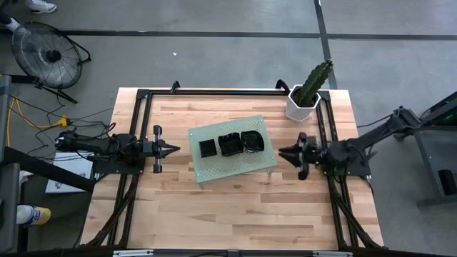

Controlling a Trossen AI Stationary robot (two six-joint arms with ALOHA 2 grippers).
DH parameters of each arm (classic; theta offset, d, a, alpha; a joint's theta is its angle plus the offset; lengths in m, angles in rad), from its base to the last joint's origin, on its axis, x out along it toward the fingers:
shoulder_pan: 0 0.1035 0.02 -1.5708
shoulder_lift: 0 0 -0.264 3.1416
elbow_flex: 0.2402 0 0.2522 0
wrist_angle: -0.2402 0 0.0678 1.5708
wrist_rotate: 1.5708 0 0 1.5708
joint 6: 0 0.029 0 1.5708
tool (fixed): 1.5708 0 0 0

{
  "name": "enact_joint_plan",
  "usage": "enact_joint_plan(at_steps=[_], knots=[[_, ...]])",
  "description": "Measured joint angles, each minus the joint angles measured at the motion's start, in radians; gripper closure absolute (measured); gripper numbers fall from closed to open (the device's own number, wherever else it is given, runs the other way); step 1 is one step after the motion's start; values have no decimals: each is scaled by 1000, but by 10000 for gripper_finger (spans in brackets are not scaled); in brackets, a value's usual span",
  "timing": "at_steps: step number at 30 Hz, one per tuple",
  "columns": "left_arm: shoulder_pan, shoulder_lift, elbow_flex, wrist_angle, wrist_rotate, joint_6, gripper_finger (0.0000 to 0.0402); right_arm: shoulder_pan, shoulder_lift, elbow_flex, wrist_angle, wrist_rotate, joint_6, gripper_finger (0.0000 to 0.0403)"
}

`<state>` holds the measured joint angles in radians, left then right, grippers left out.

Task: Pick & Place Mini shaped plates
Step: Return to Home Position

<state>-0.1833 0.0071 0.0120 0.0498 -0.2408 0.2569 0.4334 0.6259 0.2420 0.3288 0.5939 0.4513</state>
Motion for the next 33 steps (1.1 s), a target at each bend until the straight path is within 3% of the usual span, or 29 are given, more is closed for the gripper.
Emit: enact_joint_plan(at_steps=[2,5,13,22,28,33], knots=[[0,0,0,0,0,0,401,-1,12,-99,266,-69,-70,320],[0,0,0,0,0,0,401,-1,18,-220,506,-189,-144,320],[0,0,0,0,-2,0,401,-43,-21,-225,477,-220,-264,320],[0,0,0,0,0,0,401,-194,-168,-232,34,-193,-246,320],[0,0,0,0,2,0,401,-269,-290,-232,-109,-335,-282,320],[0,0,0,0,3,0,401,-310,-380,-232,-251,-345,-297,320]])
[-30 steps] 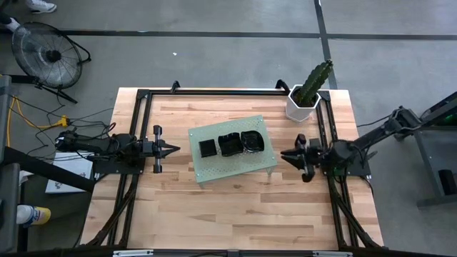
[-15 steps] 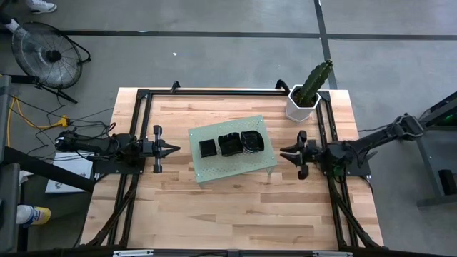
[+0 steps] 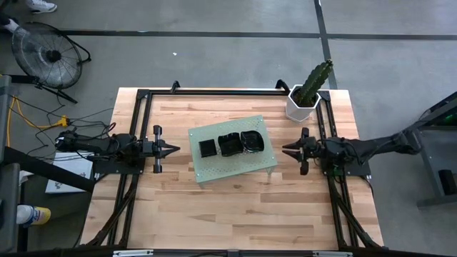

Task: Pick & Place Mini shaped plates
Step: Return to Home Position

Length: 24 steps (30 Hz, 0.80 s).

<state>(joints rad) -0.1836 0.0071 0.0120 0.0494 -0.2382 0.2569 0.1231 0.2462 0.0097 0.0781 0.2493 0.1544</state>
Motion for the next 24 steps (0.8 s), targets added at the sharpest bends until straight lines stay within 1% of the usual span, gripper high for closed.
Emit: enact_joint_plan(at_steps=[5,9,24], knots=[[0,0,0,0,0,0,401,-29,-39,1,-27,-61,-26,320],[0,0,0,0,0,0,401,-39,-38,1,-36,-100,-38,320],[0,0,0,0,0,0,401,-38,-37,0,-24,-100,-50,320]])
